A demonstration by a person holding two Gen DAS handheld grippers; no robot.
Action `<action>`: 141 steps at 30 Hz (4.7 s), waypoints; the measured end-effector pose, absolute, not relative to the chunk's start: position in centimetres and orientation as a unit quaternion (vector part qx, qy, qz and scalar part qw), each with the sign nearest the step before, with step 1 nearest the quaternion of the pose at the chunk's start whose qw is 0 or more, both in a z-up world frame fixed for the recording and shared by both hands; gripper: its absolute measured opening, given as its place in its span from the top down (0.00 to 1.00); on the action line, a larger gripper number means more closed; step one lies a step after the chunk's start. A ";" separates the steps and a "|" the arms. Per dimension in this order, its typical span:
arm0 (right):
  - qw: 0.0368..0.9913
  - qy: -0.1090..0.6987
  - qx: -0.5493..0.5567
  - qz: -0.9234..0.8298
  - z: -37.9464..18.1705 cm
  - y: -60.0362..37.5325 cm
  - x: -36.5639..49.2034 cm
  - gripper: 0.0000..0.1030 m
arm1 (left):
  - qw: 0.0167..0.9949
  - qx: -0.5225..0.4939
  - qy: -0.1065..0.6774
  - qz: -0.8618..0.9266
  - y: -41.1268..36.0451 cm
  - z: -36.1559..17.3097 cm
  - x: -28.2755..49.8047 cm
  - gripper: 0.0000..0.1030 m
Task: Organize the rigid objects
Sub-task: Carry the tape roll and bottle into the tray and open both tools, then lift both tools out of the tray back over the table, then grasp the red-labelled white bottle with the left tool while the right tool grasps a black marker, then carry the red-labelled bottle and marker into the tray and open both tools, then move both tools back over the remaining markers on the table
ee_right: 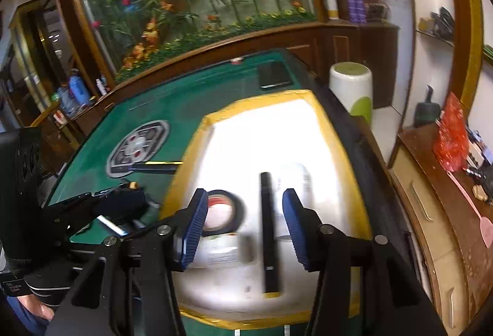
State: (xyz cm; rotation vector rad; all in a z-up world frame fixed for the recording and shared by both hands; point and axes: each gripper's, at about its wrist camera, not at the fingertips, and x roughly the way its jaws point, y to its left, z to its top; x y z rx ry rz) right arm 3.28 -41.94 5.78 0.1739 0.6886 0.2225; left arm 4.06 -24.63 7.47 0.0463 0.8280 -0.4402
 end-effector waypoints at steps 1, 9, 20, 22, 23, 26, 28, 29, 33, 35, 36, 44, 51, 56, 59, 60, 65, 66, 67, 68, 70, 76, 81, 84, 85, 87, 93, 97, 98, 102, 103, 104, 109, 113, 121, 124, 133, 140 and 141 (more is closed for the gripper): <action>0.931 0.336 0.081 0.116 5.9 -41.3 3.1 0.52 | 0.893 0.018 0.397 -0.212 -24.0 7.6 3.7 0.29; 0.925 0.337 0.056 0.167 6.3 -36.3 2.6 0.48 | 0.910 -0.004 0.371 -0.186 -16.4 9.0 0.6 0.26; 0.895 0.362 0.024 0.258 4.9 -29.5 1.2 0.48 | 0.927 -0.019 0.366 -0.075 -2.8 6.6 -3.0 0.23; 0.886 0.375 0.019 0.273 4.1 -28.2 1.2 0.48 | 0.925 -0.020 0.374 -0.068 -1.5 5.9 -2.8 0.23; 0.883 0.380 0.016 0.276 3.8 -27.7 1.2 0.48 | 0.923 -0.019 0.377 -0.070 -1.0 5.5 -2.5 0.23; 0.878 0.387 0.010 0.282 3.2 -26.8 1.0 0.48 | 0.919 -0.011 0.391 -0.060 -0.2 4.4 -1.3 0.23; 0.877 0.387 0.006 0.283 3.1 -26.6 0.9 0.47 | 0.912 -0.005 0.404 -0.071 -0.3 3.7 -0.3 0.23; 0.878 0.388 0.006 0.281 3.1 -26.6 0.8 0.47 | 0.912 0.005 0.405 -0.068 -0.4 3.4 0.1 0.23; 0.877 0.395 0.008 0.274 2.7 -27.0 1.1 0.47 | 0.907 0.043 0.410 -0.079 -1.3 2.5 1.3 0.24; 0.875 0.399 0.010 0.273 2.5 -27.1 1.2 0.47 | 0.901 0.042 0.421 -0.093 -1.7 2.0 1.6 0.26; 0.874 0.402 0.010 0.273 2.4 -27.1 1.4 0.47 | 0.900 0.043 0.422 -0.097 -2.0 2.0 1.5 0.38; 0.857 0.435 -0.017 0.276 0.9 -25.7 3.4 0.47 | 0.892 0.062 0.432 -0.114 -4.3 2.2 -1.0 0.45; 0.852 0.440 -0.082 0.271 -0.1 -23.5 3.2 0.47 | 0.886 0.057 0.449 -0.096 -4.7 1.3 0.5 0.45; 0.826 0.453 -0.127 0.310 -0.7 -21.7 1.4 0.72 | 0.885 0.053 0.450 -0.103 -4.6 1.3 0.3 0.45; 0.832 0.445 -0.130 0.306 -0.2 -21.4 1.5 0.72 | 0.885 0.046 0.452 -0.107 -4.4 1.1 0.4 0.45; 0.833 0.445 -0.129 0.303 -0.2 -21.5 1.9 0.72 | 0.885 0.044 0.451 -0.108 -4.3 1.1 0.4 0.45; 0.827 0.446 -0.137 0.314 -0.9 -20.5 2.3 0.76 | 0.886 0.039 0.449 -0.110 -4.1 1.1 0.5 0.45; 0.827 0.441 -0.148 0.316 -1.0 -19.9 1.9 0.79 | 0.886 0.042 0.448 -0.109 -4.2 1.1 0.4 0.45; 0.830 0.433 -0.162 0.311 -1.0 -19.4 1.5 0.84 | 0.887 0.043 0.447 -0.107 -4.3 1.1 0.4 0.46; 0.833 0.427 -0.176 0.305 -1.0 -18.8 1.1 0.90 | 0.887 0.042 0.447 -0.106 -4.2 1.1 0.3 0.46; 0.830 0.424 -0.176 0.317 -1.1 -18.2 0.4 0.91 | 0.888 0.036 0.445 -0.105 -4.1 1.2 0.3 0.46; 0.832 0.433 -0.110 0.328 -1.0 -20.2 -0.5 0.91 | 0.904 0.025 0.413 -0.103 -4.1 2.6 -1.6 0.46; 0.830 0.433 -0.053 0.346 -0.7 -21.8 -0.9 0.91 | 0.904 0.003 0.408 -0.125 -4.6 3.1 -2.7 0.46; 0.836 0.422 -0.031 0.349 -0.1 -22.7 -1.1 0.91 | 0.906 0.000 0.403 -0.128 -5.0 3.6 -2.9 0.46; 0.838 0.419 -0.021 0.350 0.2 -23.1 -1.1 0.91 | 0.907 -0.002 0.402 -0.129 -5.1 3.8 -2.9 0.46; 0.842 0.414 -0.008 0.345 0.6 -23.8 -0.9 0.91 | 0.907 -0.011 0.400 -0.134 -5.3 4.3 -2.9 0.46; 0.858 0.397 0.034 0.324 2.0 -26.9 -0.3 0.91 | 0.906 -0.018 0.397 -0.148 -7.2 5.5 -2.4 0.46; 0.877 0.378 0.067 0.289 3.0 -30.1 0.5 0.91 | 0.902 -0.014 0.397 -0.172 -10.2 6.4 -1.6 0.46; 0.881 0.375 0.073 0.280 3.2 -30.8 0.7 0.91 | 0.900 -0.010 0.396 -0.179 -11.2 6.7 -1.3 0.46; 0.900 0.364 0.094 0.219 3.9 -35.3 2.1 0.91 | 0.890 -0.005 0.404 -0.213 -15.3 7.4 -0.1 0.46; 0.903 0.363 0.096 0.210 4.0 -36.1 2.4 0.91 | 0.886 -0.004 0.406 -0.223 -16.6 7.5 0.4 0.46; 0.905 0.363 0.095 0.198 4.2 -36.9 2.7 0.91 | 0.883 -0.003 0.409 -0.229 -17.7 7.6 0.8 0.46; 0.908 0.376 0.089 0.159 5.0 -40.3 5.6 0.91 | 0.870 -0.004 0.427 -0.245 -22.3 7.2 3.5 0.46; 0.905 0.399 0.057 0.137 5.1 -40.8 8.9 0.91 | 0.861 -0.007 0.449 -0.239 -25.1 6.8 7.0 0.46; 0.882 0.456 0.044 0.113 2.3 -41.5 12.5 0.91 | 0.856 -0.002 0.469 -0.217 -27.9 5.4 10.0 0.46; 0.880 0.459 0.049 0.113 1.9 -42.0 12.4 0.91 | 0.862 0.009 0.460 -0.215 -28.2 5.4 9.9 0.46; 0.889 0.440 0.074 0.107 3.1 -42.8 11.2 0.81 | 0.851 -0.033 0.465 -0.241 -27.1 5.6 10.0 0.35; 0.903 0.399 0.101 0.120 4.8 -42.5 8.2 0.70 | 0.848 -0.043 0.456 -0.267 -25.6 6.6 7.0 0.34; 0.905 0.392 0.105 0.128 5.1 -42.1 7.6 0.70 | 0.849 -0.043 0.452 -0.269 -25.2 6.9 6.5 0.34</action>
